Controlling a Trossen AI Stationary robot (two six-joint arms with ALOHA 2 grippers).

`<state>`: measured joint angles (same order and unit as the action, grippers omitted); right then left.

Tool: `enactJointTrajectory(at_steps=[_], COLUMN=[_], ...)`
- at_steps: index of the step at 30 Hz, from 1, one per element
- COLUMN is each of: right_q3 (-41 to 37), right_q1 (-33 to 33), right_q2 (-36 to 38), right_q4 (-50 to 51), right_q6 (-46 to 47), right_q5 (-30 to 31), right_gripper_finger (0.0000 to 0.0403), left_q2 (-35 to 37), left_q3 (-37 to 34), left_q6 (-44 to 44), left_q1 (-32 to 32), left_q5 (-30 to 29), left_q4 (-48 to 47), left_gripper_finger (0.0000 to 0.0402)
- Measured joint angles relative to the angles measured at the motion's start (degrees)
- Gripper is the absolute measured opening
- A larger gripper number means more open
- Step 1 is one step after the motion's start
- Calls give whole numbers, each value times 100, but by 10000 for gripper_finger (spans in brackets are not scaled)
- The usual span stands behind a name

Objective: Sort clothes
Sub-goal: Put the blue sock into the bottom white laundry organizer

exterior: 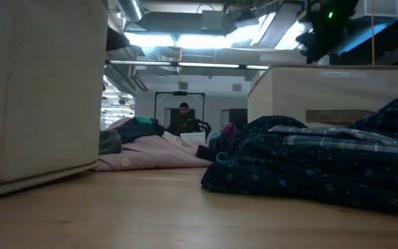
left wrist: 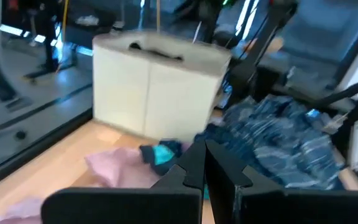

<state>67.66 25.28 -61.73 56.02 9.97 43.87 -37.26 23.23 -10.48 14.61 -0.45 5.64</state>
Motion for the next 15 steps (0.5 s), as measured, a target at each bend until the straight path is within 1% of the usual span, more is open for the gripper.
enactJointTrajectory(at_steps=[3, 6, 11, 15], right_q3=[71, -48, -689, -1377], right_q1=[-447, -1113, -2411, -3323], right_q2=[258, 499, 703, 659], right_q4=[-241, -642, -1585, -2453], right_q6=[25, 7, 4, 1], right_q5=[-612, -961, -1067, -1099], right_gripper_finger=[205, 228, 245, 245], left_q2=[-584, -1224, -2216, -2847], left_q3=[404, 893, 1912, 2729], left_q6=[24, 20, -131, -168], left_q1=[0, -2, 0, 0], left_q5=[-139, -392, -916, -1031], left_q4=[-351, -946, -2448, -3467], left_gripper_finger=[1, 1, 1, 1])
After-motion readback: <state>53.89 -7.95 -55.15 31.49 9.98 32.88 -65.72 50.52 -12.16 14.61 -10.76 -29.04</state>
